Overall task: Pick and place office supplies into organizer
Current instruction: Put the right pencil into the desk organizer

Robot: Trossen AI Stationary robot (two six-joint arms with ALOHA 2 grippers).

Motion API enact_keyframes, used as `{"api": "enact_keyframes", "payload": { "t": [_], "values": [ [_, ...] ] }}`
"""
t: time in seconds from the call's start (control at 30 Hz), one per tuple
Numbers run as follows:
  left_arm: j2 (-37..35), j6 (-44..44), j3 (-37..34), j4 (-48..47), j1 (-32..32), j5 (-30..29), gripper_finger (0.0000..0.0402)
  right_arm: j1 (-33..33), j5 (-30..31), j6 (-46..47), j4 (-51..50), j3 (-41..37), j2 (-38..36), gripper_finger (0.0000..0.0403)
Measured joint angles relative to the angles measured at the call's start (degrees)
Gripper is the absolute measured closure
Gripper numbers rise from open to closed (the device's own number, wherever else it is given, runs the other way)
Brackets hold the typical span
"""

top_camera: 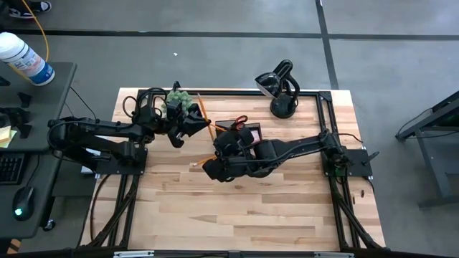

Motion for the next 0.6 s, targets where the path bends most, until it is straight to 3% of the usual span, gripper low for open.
{"api": "enact_keyframes", "payload": {
  "t": [0.27, 0.6],
  "values": [
    [0.00, 0.53, 0.00, -0.06, 0.00, -0.88, 0.0393, 0.00, 0.06, 0.00, 0.00, 0.00, 0.00, 0.0379],
    [0.00, 4.30, 0.00, -0.20, 0.04, -3.46, 0.0399, 0.13, -1.43, 0.00, 0.20, 0.00, 0.00, 0.0274]
  ]
}}
